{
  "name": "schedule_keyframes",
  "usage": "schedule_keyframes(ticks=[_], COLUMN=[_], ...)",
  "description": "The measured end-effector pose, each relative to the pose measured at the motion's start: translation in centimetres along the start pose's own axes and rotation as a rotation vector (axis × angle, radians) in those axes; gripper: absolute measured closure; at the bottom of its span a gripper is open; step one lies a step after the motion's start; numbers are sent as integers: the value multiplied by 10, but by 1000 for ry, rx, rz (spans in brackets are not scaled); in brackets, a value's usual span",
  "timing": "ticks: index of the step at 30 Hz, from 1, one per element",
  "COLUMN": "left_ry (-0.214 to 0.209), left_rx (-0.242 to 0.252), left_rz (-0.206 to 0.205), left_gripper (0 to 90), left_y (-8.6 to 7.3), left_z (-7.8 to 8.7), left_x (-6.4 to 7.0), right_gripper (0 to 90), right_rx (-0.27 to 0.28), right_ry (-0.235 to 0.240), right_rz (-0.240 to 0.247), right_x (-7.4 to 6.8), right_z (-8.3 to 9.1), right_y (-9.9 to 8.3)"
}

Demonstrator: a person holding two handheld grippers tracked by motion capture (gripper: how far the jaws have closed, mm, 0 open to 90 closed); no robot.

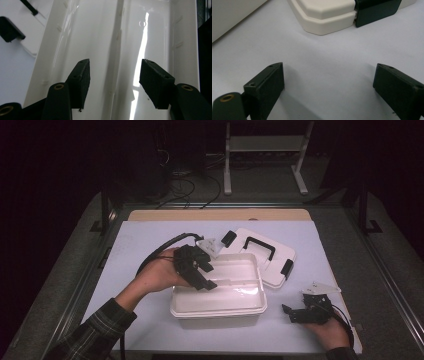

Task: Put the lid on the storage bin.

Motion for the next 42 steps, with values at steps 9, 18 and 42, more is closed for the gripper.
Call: schedule_keyframes(ticks=[9, 18, 42], left_ry=[72, 146, 275], left_rx=[37, 60, 142], left_rz=[44, 120, 298], left_gripper=[293, 259, 186], left_y=[-31, -75, -182], left_z=[33, 60, 22], left_x=[-3, -6, -29], right_gripper=[90, 87, 146], right_rx=[-2, 0, -20], right_ry=[3, 7, 52], right_rz=[1, 3, 12], right_x=[0, 0, 5], right_z=[0, -1, 3], right_y=[0, 0, 8])
Point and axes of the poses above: each handheld gripper's, and its own axes: z roughly backward along the jaws, y roughly out of its top, x roughly to its right, the point moved 9 cm from there along -z, roughly forward along the jaws, and after that the axes turned 14 degrees about -y, right-handed, at the moved point
